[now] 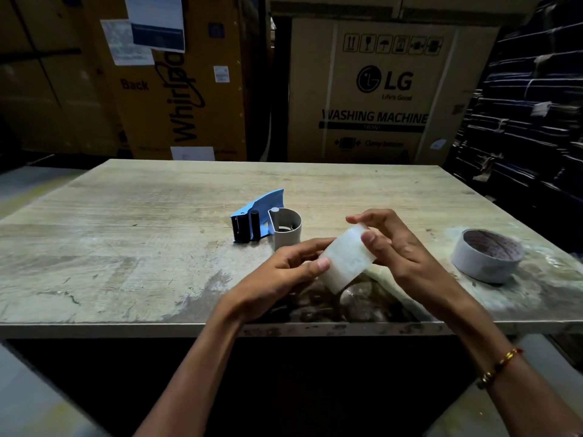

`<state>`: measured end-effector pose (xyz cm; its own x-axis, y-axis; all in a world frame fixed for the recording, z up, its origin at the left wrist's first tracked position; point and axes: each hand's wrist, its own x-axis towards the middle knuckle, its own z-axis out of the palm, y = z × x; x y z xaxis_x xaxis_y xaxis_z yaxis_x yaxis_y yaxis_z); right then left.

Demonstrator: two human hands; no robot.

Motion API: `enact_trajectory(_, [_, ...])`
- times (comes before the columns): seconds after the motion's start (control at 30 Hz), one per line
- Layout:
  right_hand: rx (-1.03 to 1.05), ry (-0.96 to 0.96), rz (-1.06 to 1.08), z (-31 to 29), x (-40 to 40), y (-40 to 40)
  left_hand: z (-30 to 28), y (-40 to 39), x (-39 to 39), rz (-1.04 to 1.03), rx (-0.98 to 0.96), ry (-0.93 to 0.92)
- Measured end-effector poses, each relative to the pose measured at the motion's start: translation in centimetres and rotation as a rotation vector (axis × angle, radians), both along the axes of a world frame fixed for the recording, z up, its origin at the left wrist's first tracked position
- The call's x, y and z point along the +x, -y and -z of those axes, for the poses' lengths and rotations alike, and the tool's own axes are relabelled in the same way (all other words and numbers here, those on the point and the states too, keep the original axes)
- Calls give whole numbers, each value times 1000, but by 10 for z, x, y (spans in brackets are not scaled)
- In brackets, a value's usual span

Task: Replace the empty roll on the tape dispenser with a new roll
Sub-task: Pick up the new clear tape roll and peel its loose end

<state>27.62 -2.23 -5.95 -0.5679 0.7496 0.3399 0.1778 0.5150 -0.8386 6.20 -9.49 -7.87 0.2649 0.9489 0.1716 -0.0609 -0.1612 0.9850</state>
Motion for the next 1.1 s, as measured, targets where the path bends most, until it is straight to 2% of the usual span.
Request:
enact_trajectory(0.1, [13, -61, 77, 5, -3, 5, 6, -1, 4, -367, 146, -162])
enact_trajectory(0.17, [76, -77, 168, 9, -7, 11, 9, 4, 10, -594, 171, -132])
enact_trajectory(0.2, [117, -73, 217, 11, -9, 15, 8, 8, 14, -629, 152, -93])
enact_trajectory(0.3, [254, -63, 314, 18, -17, 27, 0, 22, 26, -577, 14, -5])
enact_trajectory(0.47, [422, -16, 361, 21, -22, 41, 2, 25, 31, -651, 36, -155])
enact_trajectory(0.67, [486, 41, 431, 23, -26, 45, 8, 26, 29, -694, 6, -132])
enact_trajectory(0.9, [511, 95, 500, 27, -35, 45, 15, 24, 23, -742, 40, -229])
enact_trajectory(1.1, [471, 124, 461, 28, -34, 40, 16, 20, 19, -616, -20, -115])
